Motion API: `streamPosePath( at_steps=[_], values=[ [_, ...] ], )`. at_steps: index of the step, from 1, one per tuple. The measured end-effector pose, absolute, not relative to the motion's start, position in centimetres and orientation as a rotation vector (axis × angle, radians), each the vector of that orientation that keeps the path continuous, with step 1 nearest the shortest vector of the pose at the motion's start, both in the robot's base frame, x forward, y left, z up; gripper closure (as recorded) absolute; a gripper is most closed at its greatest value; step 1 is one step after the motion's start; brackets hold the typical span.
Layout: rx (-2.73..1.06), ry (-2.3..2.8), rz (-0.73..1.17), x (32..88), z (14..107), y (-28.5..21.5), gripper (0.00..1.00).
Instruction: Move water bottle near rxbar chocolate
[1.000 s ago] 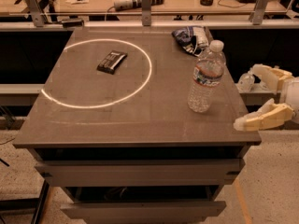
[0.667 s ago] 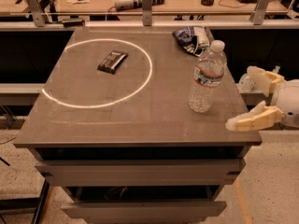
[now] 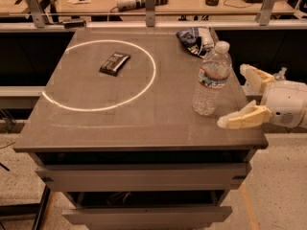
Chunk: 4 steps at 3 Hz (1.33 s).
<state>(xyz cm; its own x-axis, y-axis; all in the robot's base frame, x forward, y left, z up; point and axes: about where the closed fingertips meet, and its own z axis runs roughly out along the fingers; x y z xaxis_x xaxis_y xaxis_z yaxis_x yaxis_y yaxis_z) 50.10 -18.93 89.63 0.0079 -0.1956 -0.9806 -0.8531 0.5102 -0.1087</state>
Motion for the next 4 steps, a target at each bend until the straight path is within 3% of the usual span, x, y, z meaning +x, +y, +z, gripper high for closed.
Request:
streamPosePath(
  at_steps=[2,4],
  values=[
    [-0.973,1.443,0.715,51.8,89.3,-16.4,0.0],
    [-0.989,1.377,0.773,53.3,89.1,-15.0,0.41]
  ],
)
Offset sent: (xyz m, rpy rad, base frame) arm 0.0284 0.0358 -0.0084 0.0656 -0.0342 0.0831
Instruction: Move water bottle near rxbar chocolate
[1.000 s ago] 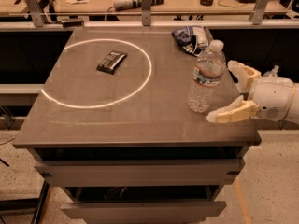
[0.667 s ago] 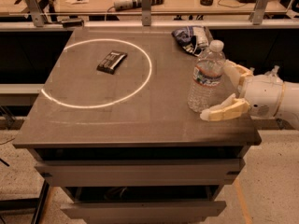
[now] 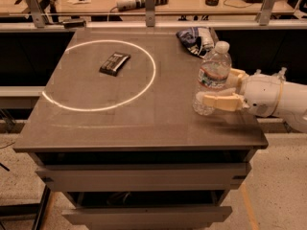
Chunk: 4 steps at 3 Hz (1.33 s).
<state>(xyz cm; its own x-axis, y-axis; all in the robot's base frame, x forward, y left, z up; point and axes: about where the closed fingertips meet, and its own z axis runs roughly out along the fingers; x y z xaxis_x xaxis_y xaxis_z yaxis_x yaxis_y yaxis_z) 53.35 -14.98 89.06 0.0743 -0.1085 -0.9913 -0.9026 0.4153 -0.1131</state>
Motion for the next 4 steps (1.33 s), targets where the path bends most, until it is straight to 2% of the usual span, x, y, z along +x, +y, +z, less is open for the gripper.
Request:
streamPosePath(
  at_steps=[2,3,4],
  values=[
    [-0.991,1.365,0.757,55.1,90.8,-14.0,0.88],
    [-1.002,1.392,0.733,57.2,91.6,-12.0,1.0],
    [-1.035,1.442,0.696,59.9,91.5,-9.8,1.0]
  ],
)
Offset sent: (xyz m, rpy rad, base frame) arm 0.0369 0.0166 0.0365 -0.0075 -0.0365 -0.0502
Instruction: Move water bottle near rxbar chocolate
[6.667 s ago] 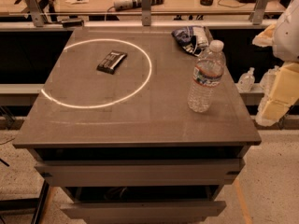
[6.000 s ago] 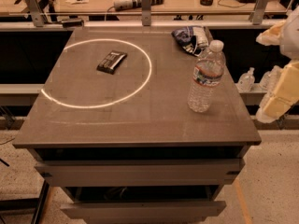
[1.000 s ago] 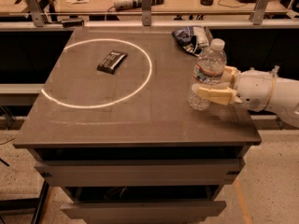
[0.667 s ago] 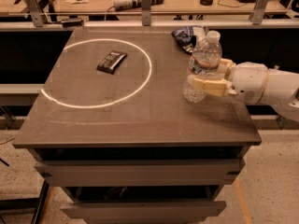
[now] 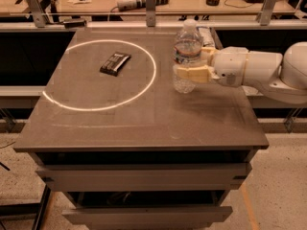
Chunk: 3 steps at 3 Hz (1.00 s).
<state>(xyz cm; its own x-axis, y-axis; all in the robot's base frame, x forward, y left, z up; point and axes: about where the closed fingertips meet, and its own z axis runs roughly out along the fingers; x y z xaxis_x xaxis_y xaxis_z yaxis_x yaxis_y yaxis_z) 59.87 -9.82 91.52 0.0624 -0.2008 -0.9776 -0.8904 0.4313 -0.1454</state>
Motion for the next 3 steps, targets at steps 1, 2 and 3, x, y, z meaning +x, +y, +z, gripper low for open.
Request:
streamPosePath(
  at_steps=[1,2,3],
  values=[
    [-1.054,1.46,0.672,62.9,91.5,-7.8,1.0],
    [-1.043,1.461,0.641,66.3,92.3,-6.2,1.0],
    [-1.018,1.471,0.62,68.8,92.8,-4.8,1.0]
  ],
)
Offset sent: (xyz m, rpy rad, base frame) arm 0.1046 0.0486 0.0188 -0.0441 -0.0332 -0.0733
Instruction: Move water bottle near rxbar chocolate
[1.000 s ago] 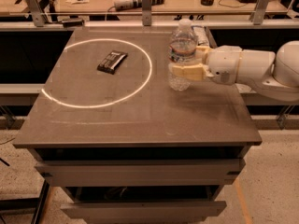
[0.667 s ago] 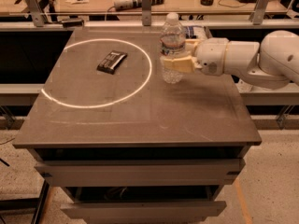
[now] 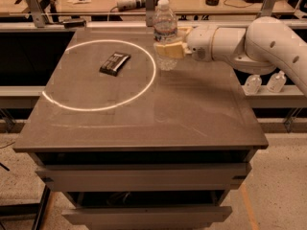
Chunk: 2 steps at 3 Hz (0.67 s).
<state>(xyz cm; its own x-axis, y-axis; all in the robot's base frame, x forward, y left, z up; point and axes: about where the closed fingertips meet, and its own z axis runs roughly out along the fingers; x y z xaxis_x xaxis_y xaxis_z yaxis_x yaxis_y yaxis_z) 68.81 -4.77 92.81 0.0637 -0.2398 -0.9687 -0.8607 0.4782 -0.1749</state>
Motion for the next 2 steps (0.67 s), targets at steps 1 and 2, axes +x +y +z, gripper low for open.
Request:
streamPosePath(
  at_steps=[1,2],
  values=[
    [-0.982,1.49,0.611,70.4,93.0,-2.5,1.0],
    [-0.966,1.477,0.634,71.4,92.3,-0.3,1.0]
  ],
)
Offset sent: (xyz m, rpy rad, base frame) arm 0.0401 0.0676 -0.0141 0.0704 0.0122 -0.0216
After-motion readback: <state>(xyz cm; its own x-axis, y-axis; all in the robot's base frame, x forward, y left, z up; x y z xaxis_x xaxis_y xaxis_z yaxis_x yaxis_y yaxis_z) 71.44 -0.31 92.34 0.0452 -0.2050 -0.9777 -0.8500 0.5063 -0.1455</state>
